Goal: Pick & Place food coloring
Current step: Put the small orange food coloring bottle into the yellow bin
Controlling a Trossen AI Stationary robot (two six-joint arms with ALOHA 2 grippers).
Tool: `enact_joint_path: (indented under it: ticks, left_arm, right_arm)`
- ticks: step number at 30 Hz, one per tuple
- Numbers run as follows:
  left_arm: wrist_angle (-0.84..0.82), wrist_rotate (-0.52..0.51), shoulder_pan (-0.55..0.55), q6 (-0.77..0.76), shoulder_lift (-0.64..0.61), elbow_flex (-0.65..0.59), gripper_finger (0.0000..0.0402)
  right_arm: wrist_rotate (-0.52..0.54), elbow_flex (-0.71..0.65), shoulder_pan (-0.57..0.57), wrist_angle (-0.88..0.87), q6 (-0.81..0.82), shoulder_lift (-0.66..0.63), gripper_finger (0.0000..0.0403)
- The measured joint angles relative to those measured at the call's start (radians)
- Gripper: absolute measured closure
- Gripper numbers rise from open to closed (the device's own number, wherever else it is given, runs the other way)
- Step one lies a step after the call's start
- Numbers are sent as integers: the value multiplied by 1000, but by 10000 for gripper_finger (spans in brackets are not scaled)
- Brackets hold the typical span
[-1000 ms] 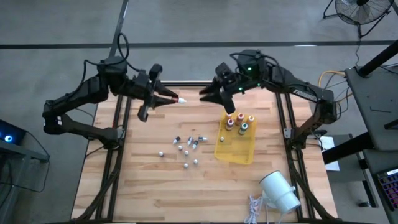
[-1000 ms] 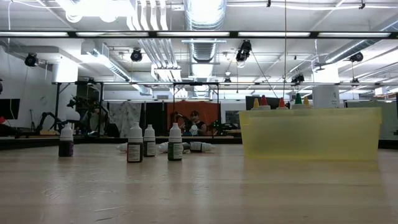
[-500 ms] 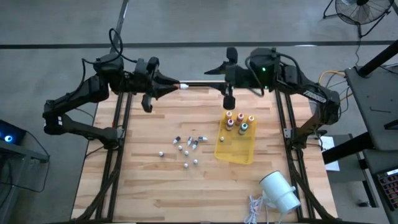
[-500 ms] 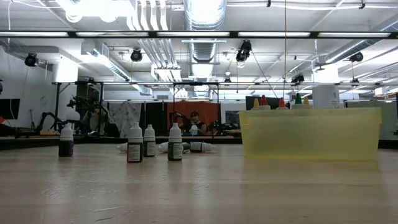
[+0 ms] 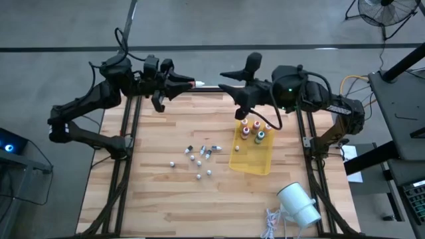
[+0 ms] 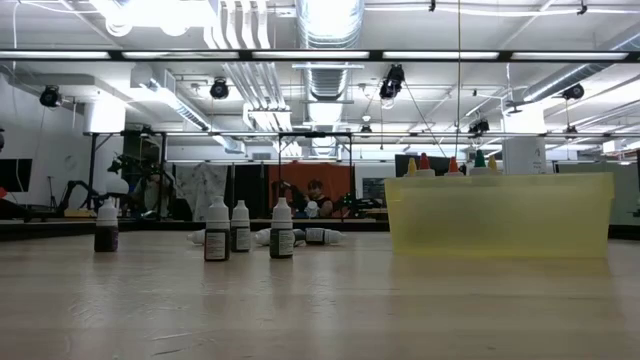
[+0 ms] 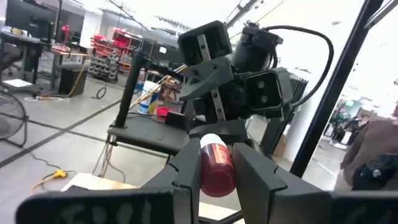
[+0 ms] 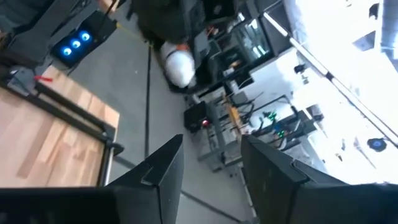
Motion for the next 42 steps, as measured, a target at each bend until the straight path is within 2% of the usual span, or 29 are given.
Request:
enact_joint_path:
  ticks: [7,15,24,30,42]
  left_arm:
    - [52,81,-1,-56,28,0,346]
    - [59,95,0,-63,49,0,346]
    - [120,135,0,-104,49,0,346]
    - [119,145,-1,-110,49,-2,346]
    - [120,169,0,-124,56,-8,346]
  right_arm:
    - [-20,0,2,53,-6,0,240]
    - [-115,0,35,52,17,0,224]
    - [-117,0,46,56,41,25,218]
    - [-113,0,45,96,40,66,218]
    - [-109,0,45,152,31,68,218]
